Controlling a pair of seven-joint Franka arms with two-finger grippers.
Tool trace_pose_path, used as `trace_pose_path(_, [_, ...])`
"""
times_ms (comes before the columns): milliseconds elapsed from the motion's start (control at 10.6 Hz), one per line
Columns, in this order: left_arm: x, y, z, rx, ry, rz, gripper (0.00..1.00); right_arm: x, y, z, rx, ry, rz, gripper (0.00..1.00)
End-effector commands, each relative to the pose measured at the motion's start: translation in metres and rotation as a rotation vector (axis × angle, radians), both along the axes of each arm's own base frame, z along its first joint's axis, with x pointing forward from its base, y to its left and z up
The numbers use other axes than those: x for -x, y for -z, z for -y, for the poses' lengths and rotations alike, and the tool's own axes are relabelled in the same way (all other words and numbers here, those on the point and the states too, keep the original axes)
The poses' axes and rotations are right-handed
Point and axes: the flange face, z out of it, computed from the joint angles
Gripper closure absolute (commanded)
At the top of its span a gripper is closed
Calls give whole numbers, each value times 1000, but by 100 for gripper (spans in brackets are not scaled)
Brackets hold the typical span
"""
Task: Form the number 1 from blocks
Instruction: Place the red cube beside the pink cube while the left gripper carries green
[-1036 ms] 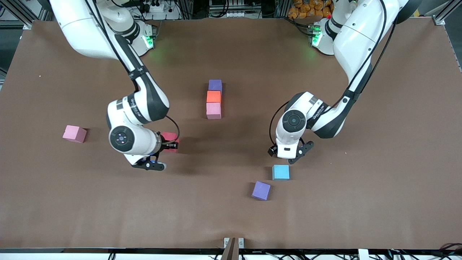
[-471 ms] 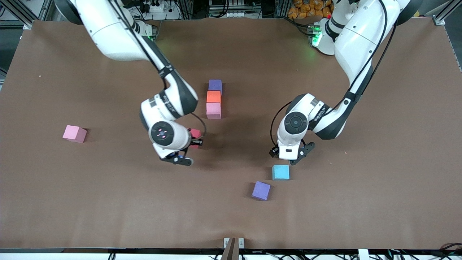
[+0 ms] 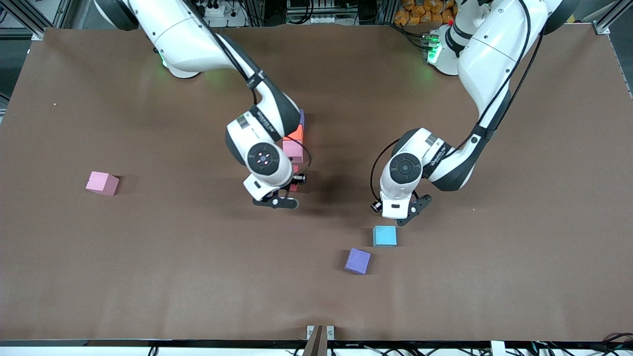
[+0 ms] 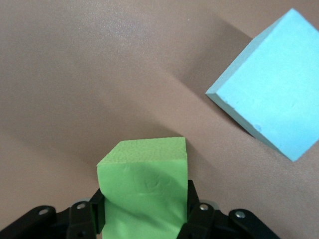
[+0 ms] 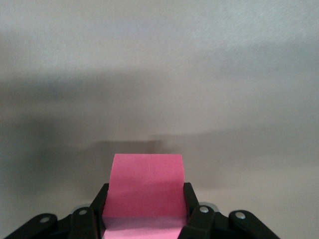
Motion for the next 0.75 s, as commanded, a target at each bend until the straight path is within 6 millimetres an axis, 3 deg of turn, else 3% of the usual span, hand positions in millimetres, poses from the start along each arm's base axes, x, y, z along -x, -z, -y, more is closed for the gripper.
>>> trace_pose_path(0, [-1,1,-3,-9,31,16,100,7,11,-5,17,-19,-1,100])
trace_pose_path(283, [1,3,-3,-10,43,9,100,15,27,1,35,-119,-15,100])
trace_pose_path(660, [0,-2,-4,-11,70,13,100,17,33,1,31,-146,-25,100])
